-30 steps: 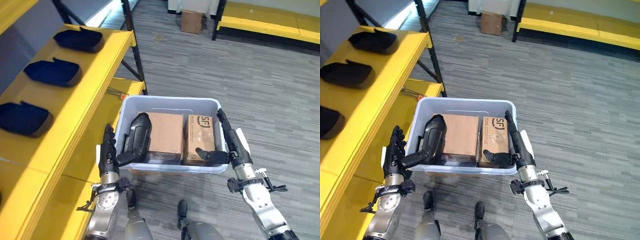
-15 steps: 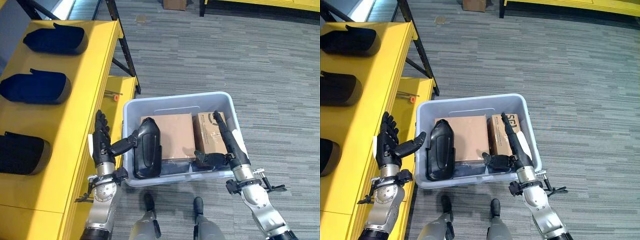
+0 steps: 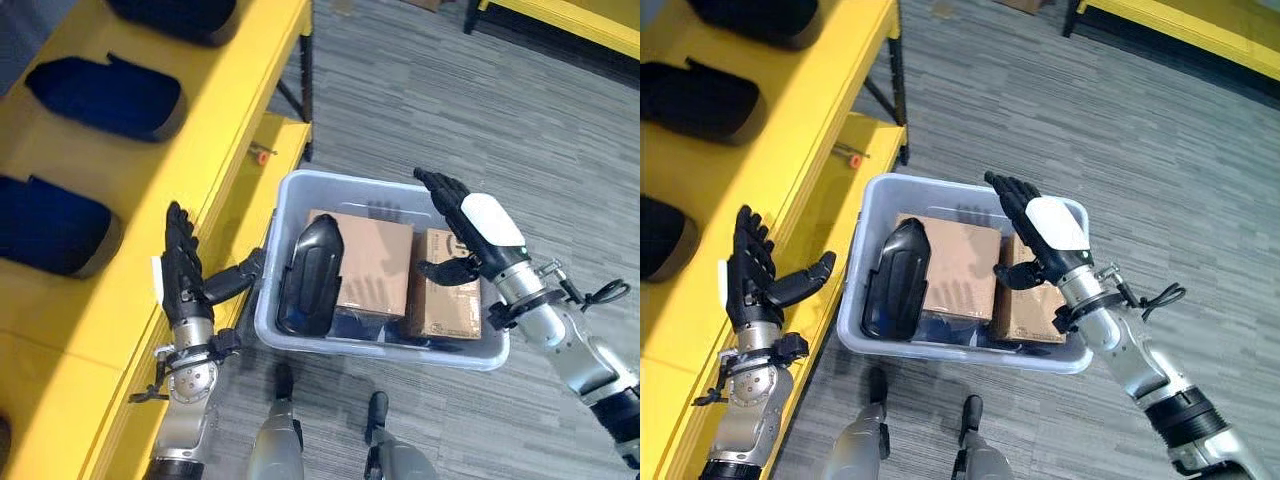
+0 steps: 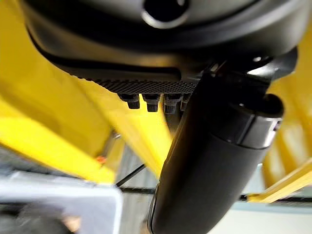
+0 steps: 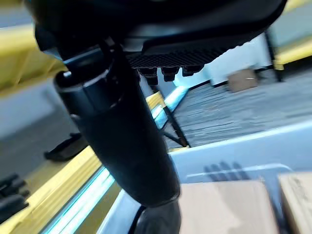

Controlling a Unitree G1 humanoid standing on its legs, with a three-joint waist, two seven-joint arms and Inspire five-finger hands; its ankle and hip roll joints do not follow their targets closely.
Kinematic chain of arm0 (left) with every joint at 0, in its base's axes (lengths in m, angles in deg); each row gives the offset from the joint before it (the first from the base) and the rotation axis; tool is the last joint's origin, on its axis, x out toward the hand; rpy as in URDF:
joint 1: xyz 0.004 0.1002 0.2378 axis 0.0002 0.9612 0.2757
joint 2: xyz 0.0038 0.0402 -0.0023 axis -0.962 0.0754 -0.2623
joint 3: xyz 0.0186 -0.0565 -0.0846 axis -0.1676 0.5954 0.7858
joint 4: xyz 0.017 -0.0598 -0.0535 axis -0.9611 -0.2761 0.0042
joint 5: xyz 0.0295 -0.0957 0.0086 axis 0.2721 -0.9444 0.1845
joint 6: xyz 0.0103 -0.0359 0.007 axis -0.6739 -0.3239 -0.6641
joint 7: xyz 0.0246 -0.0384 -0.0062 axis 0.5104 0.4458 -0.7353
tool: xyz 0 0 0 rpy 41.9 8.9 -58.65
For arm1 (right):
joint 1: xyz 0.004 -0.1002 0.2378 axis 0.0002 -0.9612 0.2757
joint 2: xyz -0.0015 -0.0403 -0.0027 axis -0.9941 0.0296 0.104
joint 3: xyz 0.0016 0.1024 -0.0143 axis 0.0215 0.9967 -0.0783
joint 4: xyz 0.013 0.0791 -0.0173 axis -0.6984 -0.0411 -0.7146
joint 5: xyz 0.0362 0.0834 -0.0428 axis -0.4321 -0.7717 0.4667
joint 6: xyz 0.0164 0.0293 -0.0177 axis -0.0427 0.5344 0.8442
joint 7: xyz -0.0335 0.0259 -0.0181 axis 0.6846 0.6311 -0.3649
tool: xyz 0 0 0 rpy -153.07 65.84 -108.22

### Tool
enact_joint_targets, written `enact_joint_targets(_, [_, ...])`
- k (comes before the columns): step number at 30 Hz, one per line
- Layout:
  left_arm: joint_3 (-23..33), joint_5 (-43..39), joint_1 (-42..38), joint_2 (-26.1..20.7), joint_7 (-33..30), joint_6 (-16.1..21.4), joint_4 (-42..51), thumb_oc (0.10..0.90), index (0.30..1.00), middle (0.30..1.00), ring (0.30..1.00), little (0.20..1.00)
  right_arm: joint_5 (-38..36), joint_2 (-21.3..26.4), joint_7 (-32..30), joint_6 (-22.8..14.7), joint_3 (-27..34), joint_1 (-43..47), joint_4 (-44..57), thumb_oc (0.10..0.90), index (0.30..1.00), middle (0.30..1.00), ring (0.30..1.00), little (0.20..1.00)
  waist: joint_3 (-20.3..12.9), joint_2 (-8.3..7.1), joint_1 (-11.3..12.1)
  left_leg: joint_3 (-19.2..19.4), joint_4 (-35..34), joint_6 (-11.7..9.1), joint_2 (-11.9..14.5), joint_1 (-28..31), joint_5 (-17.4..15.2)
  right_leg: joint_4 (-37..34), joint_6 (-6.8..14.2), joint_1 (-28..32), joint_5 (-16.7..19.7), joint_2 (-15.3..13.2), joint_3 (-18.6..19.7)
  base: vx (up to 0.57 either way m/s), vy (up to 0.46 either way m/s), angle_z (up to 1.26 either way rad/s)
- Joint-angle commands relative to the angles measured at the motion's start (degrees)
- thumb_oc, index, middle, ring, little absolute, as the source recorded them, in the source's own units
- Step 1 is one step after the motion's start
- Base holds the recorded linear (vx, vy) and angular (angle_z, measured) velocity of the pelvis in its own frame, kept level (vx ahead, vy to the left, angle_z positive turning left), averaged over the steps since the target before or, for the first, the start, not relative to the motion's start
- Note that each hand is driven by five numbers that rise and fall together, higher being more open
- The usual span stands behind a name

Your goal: Move parts from the plastic box to the shelf.

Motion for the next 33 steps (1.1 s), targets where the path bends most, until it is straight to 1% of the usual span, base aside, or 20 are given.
enact_joint_targets(1, [0.9, 0.3, -4.7, -6.6, 1.3, 8.5, 8.8, 0.900, 1.000, 1.000, 1.000, 1.000, 3.4, 2.5, -0.6, -3.9, -3.8, 10.8, -1.5, 0.900, 1.000, 1.000, 1.000, 1.000, -2.1, -3.15, 2.7, -0.6, 3.8, -5.1, 6.3, -4.7, 2.0, 4.1, 3.6, 5.5, -2.9, -5.7, -3.1, -0.07, -0.100, 0.36])
enact_joint_targets(2, [0.9, 0.2, -5.1, -7.2, 1.5, 8.7, 10.2, 0.900, 1.000, 1.000, 1.000, 1.000, 3.9, 3.8, 0.0, -4.2, -6.0, 12.7, -1.6, 0.900, 1.000, 1.000, 1.000, 1.000, -1.6, -2.99, 3.0, -1.3, 3.8, -5.3, 6.4, -5.1, 2.4, 4.8, 3.4, 5.2, -3.5, -5.4, -3.5, -0.07, -0.094, 0.31])
enact_joint_targets(3, [-0.2, -0.6, -6.5, -8.1, 1.8, 9.1, 11.3, 0.900, 1.000, 1.000, 1.000, 1.000, 4.8, 4.7, 1.1, -4.2, -9.4, 15.9, -2.7, 0.900, 1.000, 1.000, 1.000, 1.000, -0.7, -2.82, 3.9, -2.0, 3.7, -5.7, 6.6, -5.5, 3.1, 5.9, 3.1, 4.8, -4.3, -5.0, -4.2, -0.06, -0.099, 0.31])
enact_joint_targets(4, [-0.1, -0.6, -6.6, -7.9, 1.8, 9.1, 11.2, 0.900, 1.000, 1.000, 1.000, 1.000, 4.8, 4.7, 1.0, -4.2, -9.9, 16.5, -3.0, 0.900, 1.000, 1.000, 1.000, 1.000, -0.6, -2.66, 3.7, -2.1, 3.7, -5.7, 6.7, -5.5, 3.1, 6.1, 3.1, 4.7, -4.4, -5.0, -4.3, -0.05, -0.095, 0.30])
enact_joint_targets(5, [-0.7, -0.7, -7.5, -8.6, 1.9, 9.4, 11.8, 0.900, 1.000, 1.000, 1.000, 1.000, 5.4, 5.2, 1.6, -4.1, -12.1, 18.3, -4.3, 0.900, 1.000, 1.000, 1.000, 1.000, -0.2, -2.55, 4.1, -2.5, 3.5, -5.9, 6.8, -5.7, 3.5, 6.6, 2.9, 4.6, -4.9, -4.7, -4.7, -0.06, -0.083, 0.24])
enact_joint_targets(6, [-1.6, -1.3, -9.5, -9.3, 1.9, 9.8, 12.6, 0.900, 1.000, 1.000, 1.000, 1.000, 6.2, 5.5, 2.5, -4.0, -16.1, 21.9, -6.7, 0.900, 1.000, 1.000, 1.000, 1.000, 0.6, -2.13, 4.7, -3.1, 3.0, -6.3, 7.0, -5.8, 4.3, 7.7, 2.6, 4.0, -5.7, -4.2, -5.4, -0.06, -0.083, 0.25])
enact_joint_targets(7, [-1.4, -1.3, -9.6, -9.1, 1.9, 9.8, 12.6, 0.900, 1.000, 1.000, 1.000, 1.000, 6.2, 5.4, 2.3, -4.0, -16.9, 22.8, -7.2, 0.900, 1.000, 1.000, 1.000, 1.000, 0.8, -1.90, 4.3, -3.3, 2.9, -6.3, 7.0, -5.8, 4.4, 7.9, 2.5, 4.0, -5.9, -4.2, -5.5, -0.08, -0.100, 0.22])
enact_joint_targets(8, [-2.3, -1.7, -11.6, -9.8, 1.7, 10.1, 13.7, 0.900, 1.000, 1.000, 1.000, 1.000, 7.1, 5.5, 3.4, -4.0, -20.1, 25.3, -8.5, 0.900, 1.000, 1.000, 1.000, 1.000, 1.6, -1.52, 4.9, -3.6, 2.7, -6.6, 7.2, -6.1, 5.0, 8.9, 2.2, 3.4, -6.7, -3.7, -6.0, -0.06, -0.071, 0.21])
enact_joint_targets(10, [-3.2, -1.4, -13.6, -10.3, 1.5, 10.5, 14.5, 0.900, 1.000, 1.000, 1.000, 1.000, 8.2, 5.2, 3.8, -4.0, -23.1, 27.7, -10.0, 0.900, 1.000, 1.000, 1.000, 1.000, 2.2, -1.03, 5.1, -4.0, 2.3, -6.9, 7.5, -6.2, 5.6, 9.9, 2.0, 2.7, -7.3, -3.3, -6.3, -0.06, -0.065, 0.19])
enact_joint_targets(11, [-3.1, -1.4, -13.7, -10.2, 1.4, 10.5, 14.5, 0.900, 1.000, 1.000, 1.000, 1.000, 8.2, 5.1, 3.7, -4.0, -23.4, 28.1, -10.3, 0.900, 1.000, 1.000, 1.000, 1.000, 2.3, -0.91, 5.1, -4.0, 2.3, -6.9, 7.6, -6.2, 5.6, 10.1, 2.0, 2.6, -7.4, -3.2, -6.2, -0.06, -0.052, 0.16])
enact_joint_targets(12, [-4.1, -1.6, -15.7, -10.7, 1.4, 10.9, 15.2, 0.900, 1.000, 1.000, 1.000, 1.000, 9.3, 4.7, 4.4, -4.2, -26.1, 30.2, -11.3, 0.900, 1.000, 1.000, 1.000, 1.000, 2.8, -0.39, 5.3, -4.2, 1.8, -7.1, 7.9, -6.3, 6.1, 11.0, 1.7, 1.8, -7.9, -3.0, -6.4, -0.04, -0.034, 0.12])
enact_joint_targets(14, [-4.5, -1.3, -16.6, -10.7, 1.3, 10.9, 15.4, 0.900, 1.000, 1.000, 1.000, 1.000, 9.8, 4.1, 4.6, -4.2, -27.3, 31.1, -12.3, 0.900, 1.000, 1.000, 1.000, 1.000, 3.2, 0.10, 5.2, -4.3, 1.7, -7.2, 8.0, -6.5, 6.4, 11.8, 1.5, 1.4, -8.3, -2.9, -6.5, -0.04, -0.040, 0.07])
enact_joint_targets(17, [-4.5, -1.3, -16.6, -10.7, 1.3, 10.9, 15.4, 0.900, 1.000, 1.000, 1.000, 1.000, 9.8, 4.1, 4.6, -4.2, -27.4, 31.2, -12.3, 0.900, 1.000, 1.000, 1.000, 1.000, 3.2, 0.11, 5.2, -4.4, 1.7, -7.2, 8.0, -6.5, 6.4, 11.8, 1.5, 1.3, -8.4, -2.9, -6.5, -0.02, -0.029, 0.03])
enact_joint_targets(18, [-6.6, -1.5, -19.5, -10.8, 1.0, 11.2, 15.9, 0.900, 1.000, 1.000, 1.000, 1.000, 11.0, 3.3, 5.4, -4.2, -29.8, 32.3, -14.7, 0.900, 1.000, 1.000, 1.000, 1.000, 4.2, 1.31, 5.4, -5.2, 0.9, -7.3, 7.7, -6.5, 6.9, 13.6, 1.0, 0.4, -9.4, -3.0, -6.5, -0.06, -0.075, 0.01])
enact_joint_targets(20, [-7.5, -1.7, -21.1, -10.3, 0.7, 11.4, 15.8, 0.900, 1.000, 1.000, 1.000, 1.000, 11.9, 2.7, 5.3, -4.2, -31.4, 33.9, -16.6, 0.900, 1.000, 1.000, 1.000, 1.000, 4.4, 2.08, 5.1, -5.8, 0.3, -7.2, 7.6, -7.0, 7.5, 14.4, 0.8, -0.5, -9.7, -2.8, -7.0, -0.05, -0.059, 0.14])
enact_joint_targets(24, [-8.6, -1.5, -23.7, -9.3, -0.1, 11.7, 16.2, 0.900, 1.000, 1.000, 1.000, 1.000, 13.4, 1.3, 5.0, -3.8, -32.8, 35.3, -18.7, 0.900, 1.000, 1.000, 1.000, 1.000, 5.2, 3.02, 4.8, -5.9, 0.0, -7.1, 7.5, -7.6, 7.7, 15.4, 0.7, -1.9, -10.0, -2.9, -7.2, -0.02, -0.021, 0.14])
enact_joint_targets(33, [-11.3, -2.4, -26.9, -7.3, -0.4, 11.9, 15.9, 0.900, 1.000, 1.000, 1.000, 1.000, 16.4, -1.3, 5.1, -3.3, -36.0, 38.5, -22.3, 0.900, 1.000, 1.000, 1.000, 1.000, 6.1, 4.22, 4.8, -6.0, -0.5, -7.1, 7.0, -8.6, 8.0, 16.4, 0.5, -3.4, -10.5, -3.2, -7.5, 0.00, 0.000, 0.00])
